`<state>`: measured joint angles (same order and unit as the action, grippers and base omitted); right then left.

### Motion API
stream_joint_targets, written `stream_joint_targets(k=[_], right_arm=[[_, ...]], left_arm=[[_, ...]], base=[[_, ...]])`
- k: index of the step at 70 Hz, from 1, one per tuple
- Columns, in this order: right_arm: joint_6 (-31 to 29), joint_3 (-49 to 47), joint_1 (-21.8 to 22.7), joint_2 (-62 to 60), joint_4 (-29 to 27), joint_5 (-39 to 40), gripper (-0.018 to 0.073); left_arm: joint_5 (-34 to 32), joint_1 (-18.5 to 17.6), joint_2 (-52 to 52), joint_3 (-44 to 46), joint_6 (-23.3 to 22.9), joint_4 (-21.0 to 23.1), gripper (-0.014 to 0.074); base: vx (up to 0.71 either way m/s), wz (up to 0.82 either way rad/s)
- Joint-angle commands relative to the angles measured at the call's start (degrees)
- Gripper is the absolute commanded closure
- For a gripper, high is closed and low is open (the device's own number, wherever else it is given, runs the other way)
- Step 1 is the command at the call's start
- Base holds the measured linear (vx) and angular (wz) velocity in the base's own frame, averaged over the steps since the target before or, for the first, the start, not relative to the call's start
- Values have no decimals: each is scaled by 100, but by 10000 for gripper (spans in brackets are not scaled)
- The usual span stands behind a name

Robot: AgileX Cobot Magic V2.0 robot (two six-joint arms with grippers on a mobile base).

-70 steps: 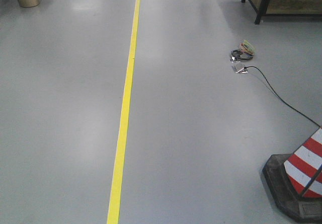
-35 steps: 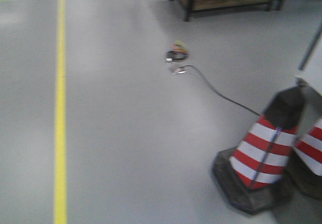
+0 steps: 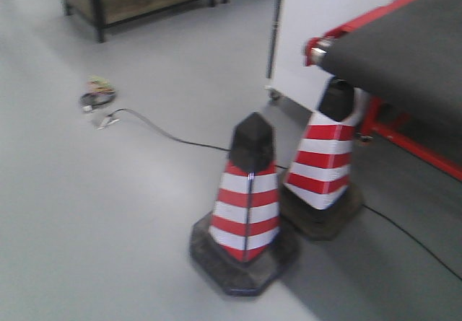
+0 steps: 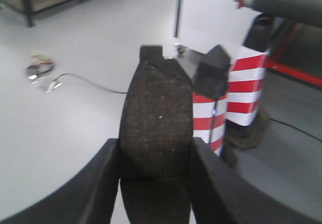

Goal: Move and align brake pads A on conveyor
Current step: 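Drive past the striped cones toward the dark conveyor belt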

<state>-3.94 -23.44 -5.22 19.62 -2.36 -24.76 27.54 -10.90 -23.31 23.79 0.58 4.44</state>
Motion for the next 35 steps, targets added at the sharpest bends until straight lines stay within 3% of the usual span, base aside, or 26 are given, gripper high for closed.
stream_joint_targets(k=[1,35], right_arm=[[-37,-191,38,55,20,547,569],[-37,-191,38,55,20,547,569]], left_arm=[[-553,-14,-25,175,-23,61,602],[-553,-14,-25,175,-23,61,602]], base=[[18,-81],[17,-75]])
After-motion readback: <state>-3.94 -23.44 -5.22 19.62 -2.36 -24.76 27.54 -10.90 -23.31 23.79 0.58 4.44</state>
